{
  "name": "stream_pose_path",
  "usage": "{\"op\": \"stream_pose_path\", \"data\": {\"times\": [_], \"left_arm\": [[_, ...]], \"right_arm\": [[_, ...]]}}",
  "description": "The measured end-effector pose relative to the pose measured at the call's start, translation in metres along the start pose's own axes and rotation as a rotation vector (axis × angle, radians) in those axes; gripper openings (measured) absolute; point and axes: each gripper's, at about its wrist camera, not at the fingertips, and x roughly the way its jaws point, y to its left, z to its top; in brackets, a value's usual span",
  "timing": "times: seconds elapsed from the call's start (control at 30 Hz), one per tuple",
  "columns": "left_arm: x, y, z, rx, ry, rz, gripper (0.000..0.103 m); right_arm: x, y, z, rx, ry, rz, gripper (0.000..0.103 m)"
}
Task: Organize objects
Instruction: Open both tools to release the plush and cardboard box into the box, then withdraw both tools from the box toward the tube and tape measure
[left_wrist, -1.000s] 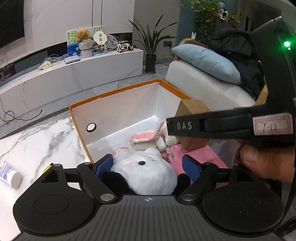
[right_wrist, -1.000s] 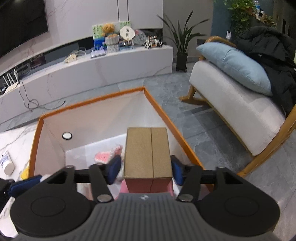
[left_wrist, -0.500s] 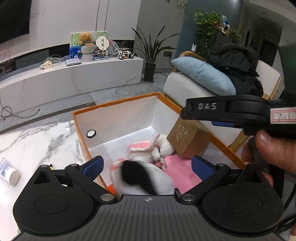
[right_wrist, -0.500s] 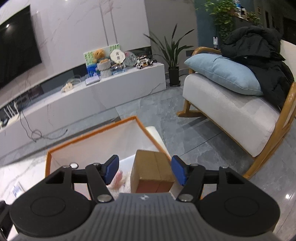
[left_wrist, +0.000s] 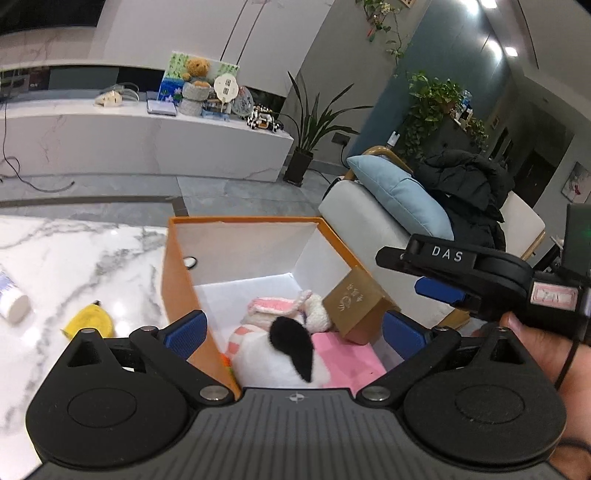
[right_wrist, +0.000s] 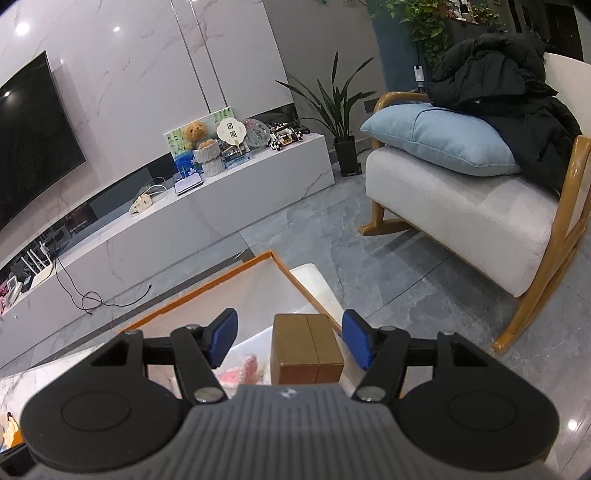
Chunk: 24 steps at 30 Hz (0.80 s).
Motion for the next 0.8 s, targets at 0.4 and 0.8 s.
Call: {"op": "stream_pose_path", "data": {"times": [0.4,0.8], "left_arm": [[-0.046,0.031,0.000,0.021,-0.041,0.021,0.103],[-0.097,0.104,-0.010,-0.035,-0.076,0.100,0.103]], "right_arm": [[-0.030,0.040,-0.009,-0.086,-0.053,0.066,0.065],[-0.058,0.102,-0.034,-0.200,-0.084,0.130,0.065]]}}
